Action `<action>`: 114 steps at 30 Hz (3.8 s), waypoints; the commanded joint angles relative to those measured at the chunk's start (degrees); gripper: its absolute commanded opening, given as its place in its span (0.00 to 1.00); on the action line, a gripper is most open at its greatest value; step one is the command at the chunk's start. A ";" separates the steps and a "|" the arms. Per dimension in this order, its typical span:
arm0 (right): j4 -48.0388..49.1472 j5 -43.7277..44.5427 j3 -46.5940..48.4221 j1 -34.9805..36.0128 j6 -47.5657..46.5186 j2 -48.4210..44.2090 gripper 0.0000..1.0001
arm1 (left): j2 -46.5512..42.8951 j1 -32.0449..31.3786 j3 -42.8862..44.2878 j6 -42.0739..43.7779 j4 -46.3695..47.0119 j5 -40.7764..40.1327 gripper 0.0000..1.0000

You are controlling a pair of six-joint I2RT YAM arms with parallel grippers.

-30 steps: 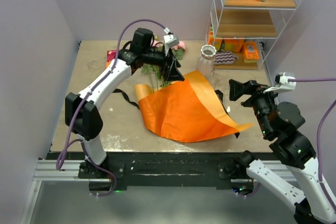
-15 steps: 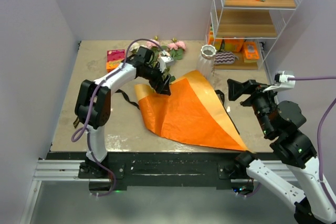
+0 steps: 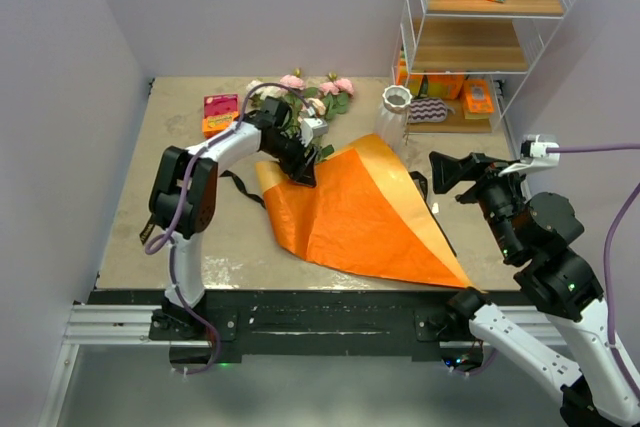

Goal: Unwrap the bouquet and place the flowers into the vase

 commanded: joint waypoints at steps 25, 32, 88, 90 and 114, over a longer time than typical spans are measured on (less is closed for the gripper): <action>5.81 -4.40 -4.13 0.22 1.95 -0.35 0.91 | -20.33 -13.40 12.19 2.32 -14.74 -4.18 0.01; 4.14 -4.22 -3.77 0.22 1.77 -1.31 0.91 | -28.22 -13.66 0.34 3.72 -15.01 -8.14 0.13; 5.91 4.90 -8.53 32.21 8.46 23.65 0.88 | -31.69 2.68 6.57 -8.32 -13.87 -21.32 0.98; 4.58 11.29 -4.68 32.03 5.74 24.61 0.90 | -30.27 2.95 4.03 -8.23 -12.73 -21.06 0.99; 15.29 -1.49 10.47 -3.39 -3.33 46.94 0.79 | -30.89 3.65 -25.60 -3.13 5.82 -28.98 0.94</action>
